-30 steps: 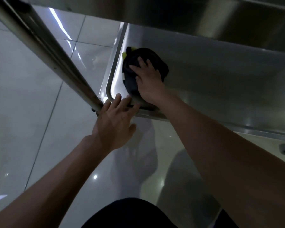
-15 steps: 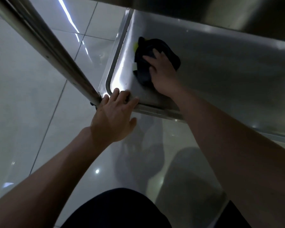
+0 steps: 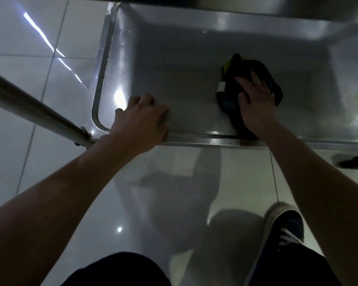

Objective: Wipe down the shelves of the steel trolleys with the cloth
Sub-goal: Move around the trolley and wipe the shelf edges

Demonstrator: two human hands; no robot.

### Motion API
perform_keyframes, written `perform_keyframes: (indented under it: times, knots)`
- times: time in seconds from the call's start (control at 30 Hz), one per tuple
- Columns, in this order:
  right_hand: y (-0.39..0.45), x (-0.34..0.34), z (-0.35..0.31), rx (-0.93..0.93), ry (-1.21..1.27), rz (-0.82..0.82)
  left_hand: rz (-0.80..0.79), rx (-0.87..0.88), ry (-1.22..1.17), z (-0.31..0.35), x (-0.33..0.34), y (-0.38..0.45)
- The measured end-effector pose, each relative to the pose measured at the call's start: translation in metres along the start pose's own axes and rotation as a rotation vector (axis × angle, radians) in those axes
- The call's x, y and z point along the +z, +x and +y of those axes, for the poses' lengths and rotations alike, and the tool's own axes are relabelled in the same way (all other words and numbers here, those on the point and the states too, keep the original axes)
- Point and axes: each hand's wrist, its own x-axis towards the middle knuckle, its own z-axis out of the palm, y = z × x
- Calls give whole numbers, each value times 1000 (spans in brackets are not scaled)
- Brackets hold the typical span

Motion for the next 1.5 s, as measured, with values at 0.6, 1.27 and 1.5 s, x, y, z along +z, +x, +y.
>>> perform_keyframes:
  times: [0.6, 1.27, 1.5]
  knots:
    - [15, 29, -70, -118, -36, -167, -32, 49, 50, -3, 20, -7]
    - [-113, -4, -41, -174, -35, -140, -25, 25, -91, -3, 18, -8]
    - [-104, -6, -19, -177, 7, -114, 42, 205, -84, 75, 15, -27]
